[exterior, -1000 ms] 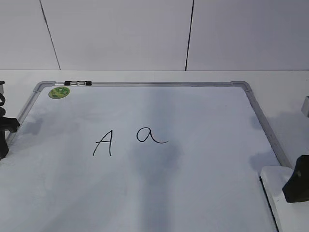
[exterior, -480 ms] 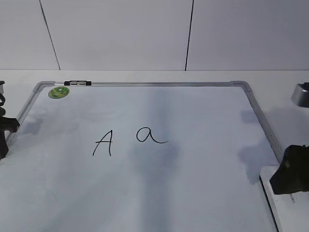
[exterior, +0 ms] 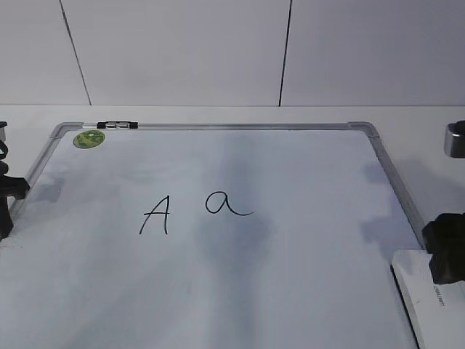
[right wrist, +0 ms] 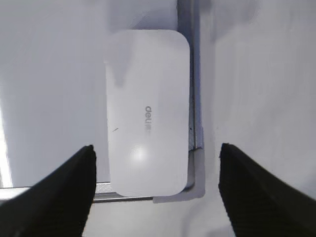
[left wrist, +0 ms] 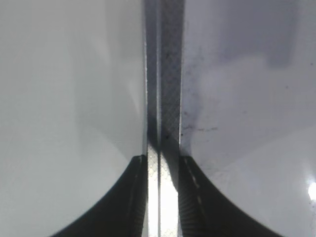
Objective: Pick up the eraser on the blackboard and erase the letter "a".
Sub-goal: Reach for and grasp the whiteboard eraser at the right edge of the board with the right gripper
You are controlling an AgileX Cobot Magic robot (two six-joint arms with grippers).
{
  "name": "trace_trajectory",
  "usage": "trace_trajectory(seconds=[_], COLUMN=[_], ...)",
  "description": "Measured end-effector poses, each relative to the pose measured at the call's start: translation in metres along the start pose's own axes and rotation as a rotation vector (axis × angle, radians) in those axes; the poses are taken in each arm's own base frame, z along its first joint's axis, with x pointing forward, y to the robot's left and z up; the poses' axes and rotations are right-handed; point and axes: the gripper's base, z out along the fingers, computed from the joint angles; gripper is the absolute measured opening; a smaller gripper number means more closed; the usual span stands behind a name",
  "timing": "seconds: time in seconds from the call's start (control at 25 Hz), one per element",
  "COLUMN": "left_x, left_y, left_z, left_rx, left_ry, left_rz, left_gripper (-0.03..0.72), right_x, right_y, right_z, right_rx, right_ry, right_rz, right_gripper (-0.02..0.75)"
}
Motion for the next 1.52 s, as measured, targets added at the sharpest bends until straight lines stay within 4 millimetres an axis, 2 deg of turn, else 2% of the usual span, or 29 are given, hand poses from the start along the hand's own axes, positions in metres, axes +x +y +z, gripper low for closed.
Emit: trace_trajectory(seconds=[0.44, 1.28, 1.52], left_x=[0.000, 0.000, 0.000], left_y=[0.000, 0.000, 0.000], left_z=[0.000, 0.000, 0.000], left_rx=[0.000, 0.000, 0.000], left_ry=[0.000, 0.000, 0.000], left_rz=[0.000, 0.000, 0.000], left_gripper=[0.148, 0.148, 0.148], right_x=[-0.005, -0.013, -0.011], right_y=[0.009, 0.007, 0.015], right_z=[0.027, 0.029, 0.038], right_rx=[0.026, 0.057, 0.002], right_ry=[0.127, 0.043, 0.107], right_rz=[0.023, -0.020, -0.048], right_gripper=[0.592, 0.594, 0.671])
